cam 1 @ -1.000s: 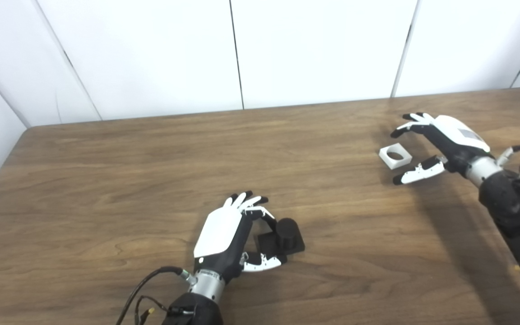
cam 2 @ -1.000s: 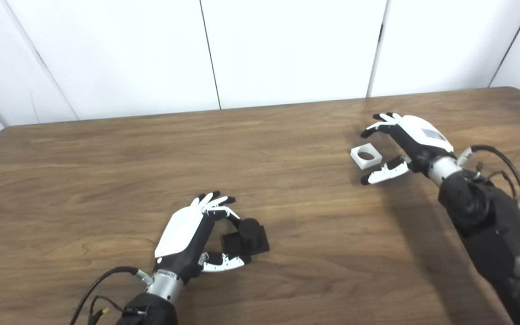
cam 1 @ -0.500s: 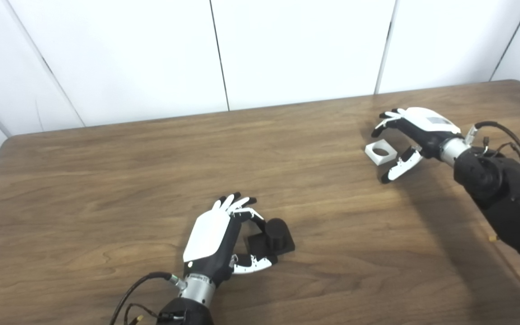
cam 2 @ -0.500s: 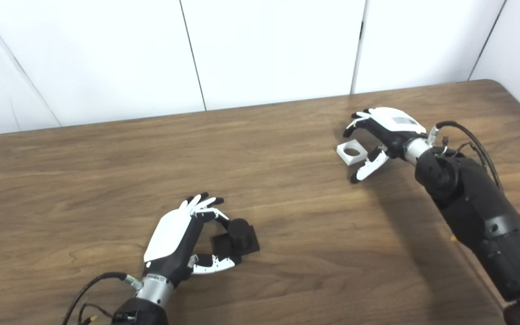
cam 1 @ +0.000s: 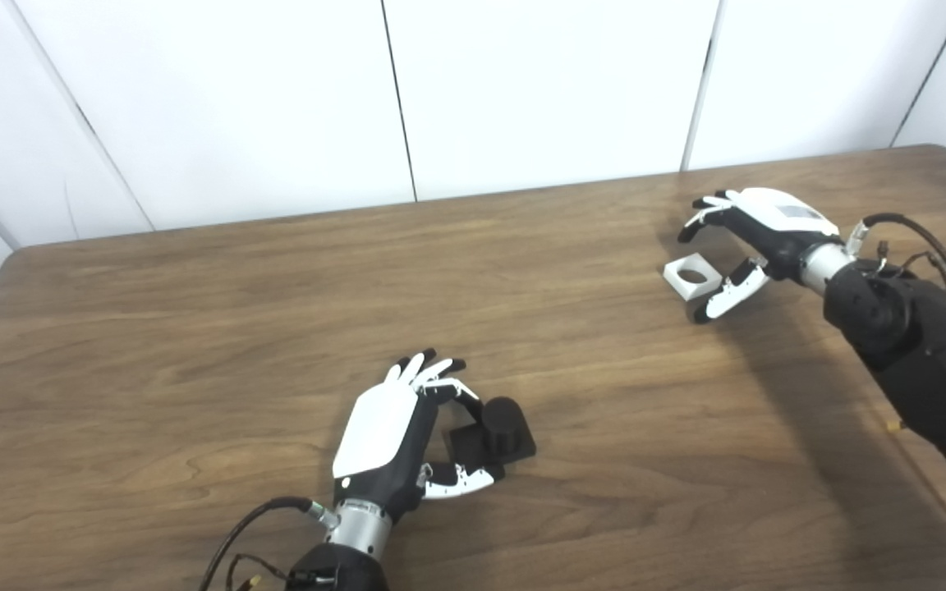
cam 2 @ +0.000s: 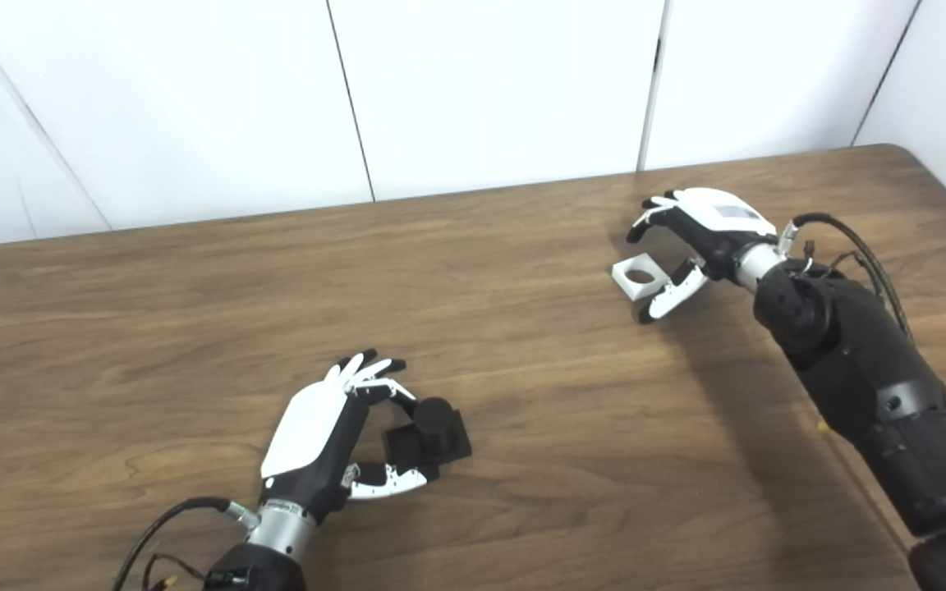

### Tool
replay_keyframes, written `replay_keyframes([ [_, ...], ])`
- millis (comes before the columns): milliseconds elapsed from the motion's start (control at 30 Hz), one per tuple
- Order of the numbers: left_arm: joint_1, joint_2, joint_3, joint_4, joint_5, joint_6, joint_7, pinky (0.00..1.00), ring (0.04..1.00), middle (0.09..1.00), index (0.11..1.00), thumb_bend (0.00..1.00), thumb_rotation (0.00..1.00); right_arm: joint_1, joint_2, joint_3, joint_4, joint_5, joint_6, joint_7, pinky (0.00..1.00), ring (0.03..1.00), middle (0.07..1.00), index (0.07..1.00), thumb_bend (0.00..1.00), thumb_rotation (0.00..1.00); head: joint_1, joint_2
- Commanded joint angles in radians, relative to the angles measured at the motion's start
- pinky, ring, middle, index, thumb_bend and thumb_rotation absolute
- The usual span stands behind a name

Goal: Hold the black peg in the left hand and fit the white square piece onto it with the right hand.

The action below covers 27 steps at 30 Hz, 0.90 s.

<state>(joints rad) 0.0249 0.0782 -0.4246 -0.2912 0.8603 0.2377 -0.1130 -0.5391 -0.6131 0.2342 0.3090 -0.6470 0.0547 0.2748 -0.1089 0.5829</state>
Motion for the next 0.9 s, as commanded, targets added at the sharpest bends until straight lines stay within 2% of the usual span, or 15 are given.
replay_keyframes([
  [0,0.008,0.003,-0.010,0.026,0.021,0.003,-0.008,1.00,0.982,0.883,0.493,0.52,0.06,-0.068,-0.018,-0.006,-0.013,-0.006,-0.014,-0.015,1.00,1.000,0.947,0.742,0.89,0.23,0.000,0.000],
  [300,0.005,-0.004,-0.007,0.023,0.016,0.006,-0.011,1.00,0.988,0.885,0.493,0.52,0.06,-0.091,-0.025,0.021,0.024,-0.019,-0.026,-0.002,1.00,1.000,0.948,0.739,0.87,0.24,0.002,0.005],
  [567,0.005,-0.016,-0.008,0.021,0.020,0.012,-0.007,1.00,0.990,0.888,0.493,0.52,0.06,-0.104,-0.031,0.051,0.059,-0.033,-0.038,0.015,0.93,0.986,0.932,0.710,0.88,0.25,0.009,0.008],
  [867,0.002,-0.019,-0.010,0.019,0.024,0.018,-0.010,1.00,0.990,0.890,0.493,0.52,0.06,-0.121,-0.033,0.076,0.102,-0.041,-0.039,0.044,0.92,0.990,0.942,0.702,0.84,0.27,0.014,0.012],
])
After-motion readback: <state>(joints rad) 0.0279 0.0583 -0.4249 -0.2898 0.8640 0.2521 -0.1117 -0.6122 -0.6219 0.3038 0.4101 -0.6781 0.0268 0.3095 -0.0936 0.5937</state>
